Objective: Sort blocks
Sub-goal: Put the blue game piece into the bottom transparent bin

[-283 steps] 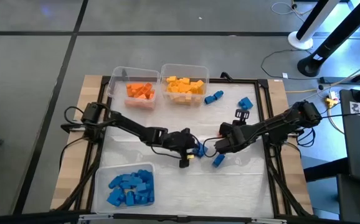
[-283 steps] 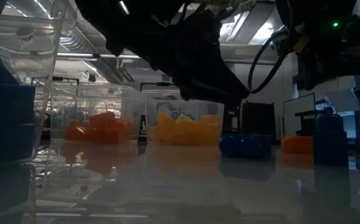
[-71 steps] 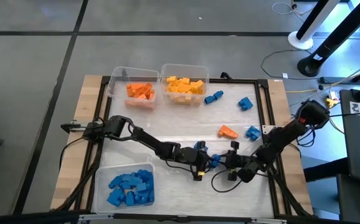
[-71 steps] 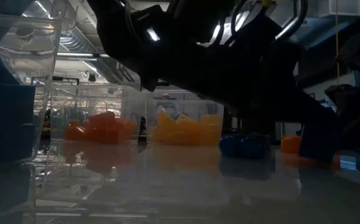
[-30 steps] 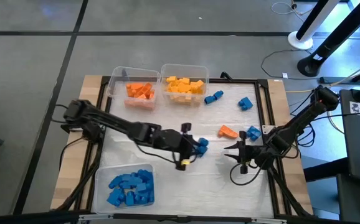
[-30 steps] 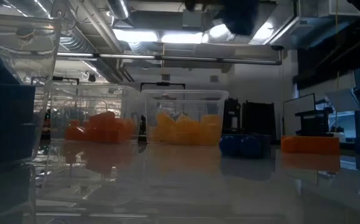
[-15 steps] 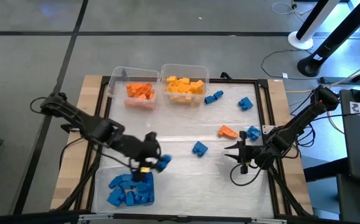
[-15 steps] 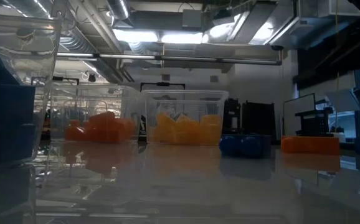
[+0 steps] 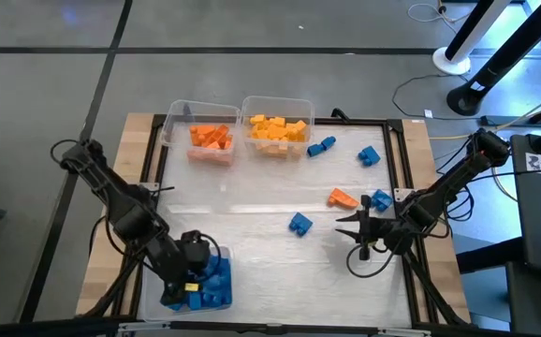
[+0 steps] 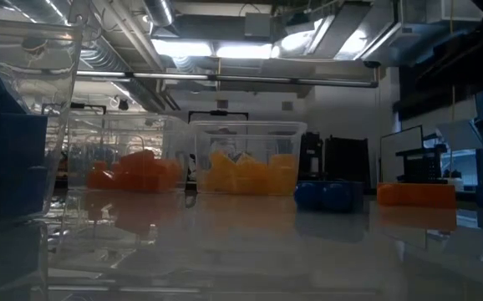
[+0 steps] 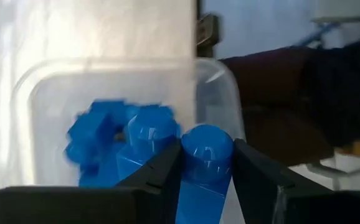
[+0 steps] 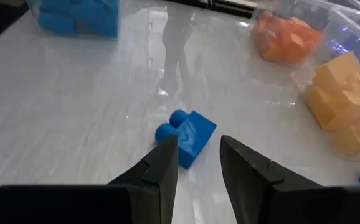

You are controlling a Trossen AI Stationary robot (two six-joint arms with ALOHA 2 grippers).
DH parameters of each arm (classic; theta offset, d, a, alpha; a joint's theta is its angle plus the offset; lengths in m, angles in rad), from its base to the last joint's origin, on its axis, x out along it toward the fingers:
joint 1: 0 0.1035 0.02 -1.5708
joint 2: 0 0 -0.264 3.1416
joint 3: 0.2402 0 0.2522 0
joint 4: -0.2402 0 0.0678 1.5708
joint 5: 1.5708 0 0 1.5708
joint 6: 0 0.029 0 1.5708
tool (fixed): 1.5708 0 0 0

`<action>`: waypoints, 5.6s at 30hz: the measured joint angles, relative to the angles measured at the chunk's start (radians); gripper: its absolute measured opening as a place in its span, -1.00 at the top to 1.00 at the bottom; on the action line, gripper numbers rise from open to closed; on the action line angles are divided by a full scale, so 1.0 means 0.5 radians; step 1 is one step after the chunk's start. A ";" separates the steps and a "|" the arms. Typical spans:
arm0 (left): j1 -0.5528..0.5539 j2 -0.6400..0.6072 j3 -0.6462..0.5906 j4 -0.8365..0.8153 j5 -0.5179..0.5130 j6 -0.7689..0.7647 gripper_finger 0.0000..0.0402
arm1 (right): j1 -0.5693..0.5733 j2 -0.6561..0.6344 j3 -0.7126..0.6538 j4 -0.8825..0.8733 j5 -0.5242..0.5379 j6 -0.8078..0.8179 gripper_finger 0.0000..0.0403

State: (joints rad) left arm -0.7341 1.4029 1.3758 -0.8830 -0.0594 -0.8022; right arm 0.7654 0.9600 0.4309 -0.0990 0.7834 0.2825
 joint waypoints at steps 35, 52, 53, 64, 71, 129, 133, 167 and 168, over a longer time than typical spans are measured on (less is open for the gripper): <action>-0.111 -0.160 -0.002 -0.320 -0.465 -0.160 -0.03 | -1.178 0.036 0.000 0.099 -1.111 0.206 0.41; -0.145 -0.176 -0.003 -0.367 -0.557 -0.062 -0.03 | -1.663 0.721 0.000 0.565 -2.023 0.227 0.41; -0.145 -0.176 -0.003 -0.367 -0.557 -0.063 -0.03 | -1.671 0.758 0.000 0.570 -2.043 0.227 0.41; -0.144 -0.176 -0.003 -0.365 -0.570 -0.056 -0.03 | -1.676 1.035 0.002 0.891 -2.275 0.274 0.41; -0.144 -0.176 -0.003 -0.365 -0.570 -0.056 -0.03 | -1.675 1.057 0.000 0.887 -2.357 0.333 0.41; -0.144 -0.175 -0.004 -0.365 -0.585 -0.002 -0.03 | -1.290 1.291 0.060 1.264 -2.176 0.488 0.98; -0.146 -0.175 -0.004 -0.364 -0.622 -0.002 -0.03 | -1.291 1.291 0.060 1.263 -2.180 0.487 0.97; 0.605 0.981 -0.004 1.154 -0.445 1.454 -0.03 | -1.296 1.292 0.058 1.257 -2.205 0.468 0.92; 0.620 1.023 -0.004 1.172 -0.437 1.457 -0.03 | -1.296 1.292 0.057 1.258 -2.206 0.468 0.92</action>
State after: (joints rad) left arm -0.4241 1.9144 1.3739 -0.2967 -0.2778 -0.0738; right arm 0.1173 1.6062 0.4595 0.5301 -0.3195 0.5167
